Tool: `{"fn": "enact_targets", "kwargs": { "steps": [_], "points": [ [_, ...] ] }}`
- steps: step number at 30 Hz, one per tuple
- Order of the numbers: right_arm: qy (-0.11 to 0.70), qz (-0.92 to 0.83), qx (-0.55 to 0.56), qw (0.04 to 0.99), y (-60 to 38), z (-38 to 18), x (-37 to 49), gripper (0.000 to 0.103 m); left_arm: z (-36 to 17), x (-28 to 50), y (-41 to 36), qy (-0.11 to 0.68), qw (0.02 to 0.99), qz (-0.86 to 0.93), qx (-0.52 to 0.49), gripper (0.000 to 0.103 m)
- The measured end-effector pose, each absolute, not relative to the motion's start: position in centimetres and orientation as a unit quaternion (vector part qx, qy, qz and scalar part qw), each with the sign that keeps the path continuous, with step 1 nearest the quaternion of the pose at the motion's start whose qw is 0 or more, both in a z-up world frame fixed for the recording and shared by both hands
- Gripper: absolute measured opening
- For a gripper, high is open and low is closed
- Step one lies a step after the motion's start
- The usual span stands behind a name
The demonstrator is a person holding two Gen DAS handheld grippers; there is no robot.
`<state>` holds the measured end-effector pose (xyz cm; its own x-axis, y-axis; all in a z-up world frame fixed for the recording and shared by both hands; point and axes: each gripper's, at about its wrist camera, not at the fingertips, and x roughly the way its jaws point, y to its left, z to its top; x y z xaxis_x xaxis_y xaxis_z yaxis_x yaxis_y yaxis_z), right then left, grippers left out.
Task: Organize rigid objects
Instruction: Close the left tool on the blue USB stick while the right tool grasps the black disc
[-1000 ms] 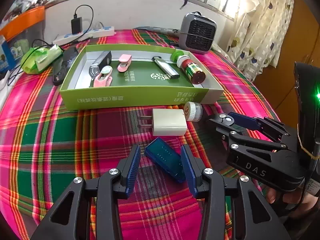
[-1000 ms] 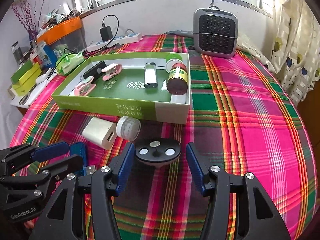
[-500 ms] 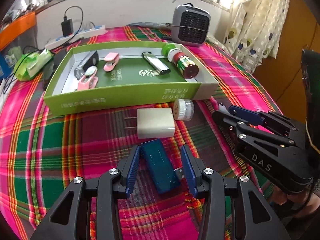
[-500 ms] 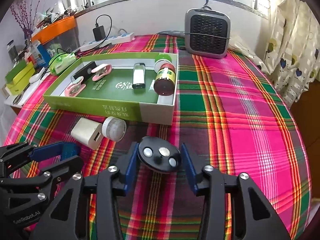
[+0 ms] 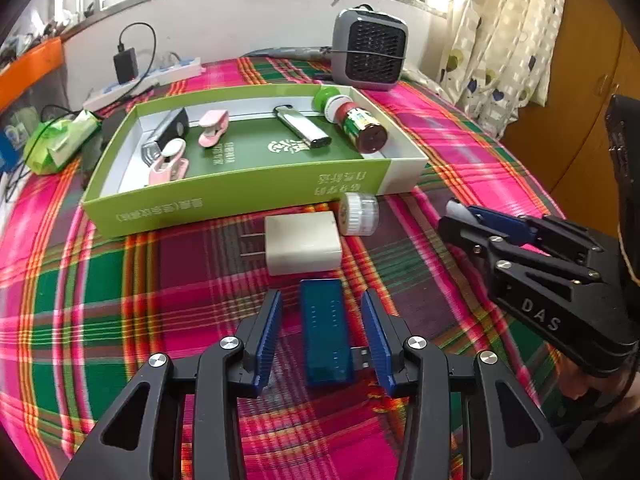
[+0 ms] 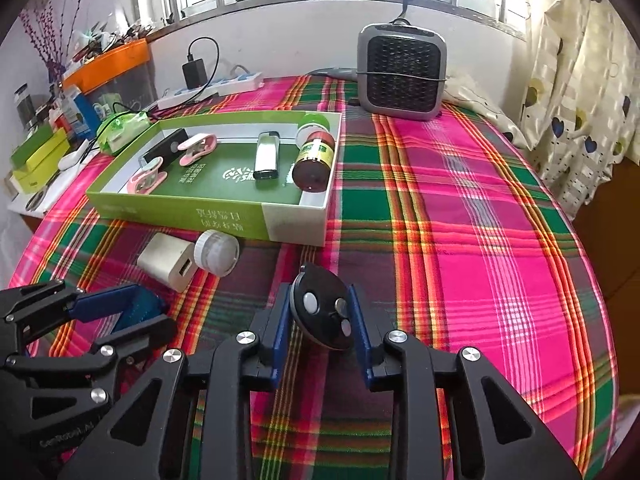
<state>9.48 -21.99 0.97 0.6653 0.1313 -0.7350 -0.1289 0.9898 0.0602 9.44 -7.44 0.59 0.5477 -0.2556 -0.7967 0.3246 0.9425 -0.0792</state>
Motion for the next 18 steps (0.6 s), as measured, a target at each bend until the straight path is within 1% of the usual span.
{"fn": "enact_targets", "kwargs": {
  "steps": [4,10,12,18],
  "points": [
    [0.402,0.073,0.003,0.913,-22.09,1.0,9.35,0.029,0.51,9.51,-7.66,0.445,0.881,-0.15,0.066,0.041],
    [0.402,0.073,0.003,0.913,-22.09,0.98,9.3,0.029,0.49,9.48,-7.76,0.443,0.881,-0.148,0.07,0.038],
    [0.402,0.074,0.003,0.913,-22.08,0.97,9.24,0.029,0.49,9.49,-7.73,0.442,0.882,-0.146,0.071,0.032],
    [0.402,0.074,0.003,0.913,-22.06,0.99,9.2,0.029,0.59,9.48,-7.52,0.442,0.882,-0.153,0.063,0.021]
  ]
}}
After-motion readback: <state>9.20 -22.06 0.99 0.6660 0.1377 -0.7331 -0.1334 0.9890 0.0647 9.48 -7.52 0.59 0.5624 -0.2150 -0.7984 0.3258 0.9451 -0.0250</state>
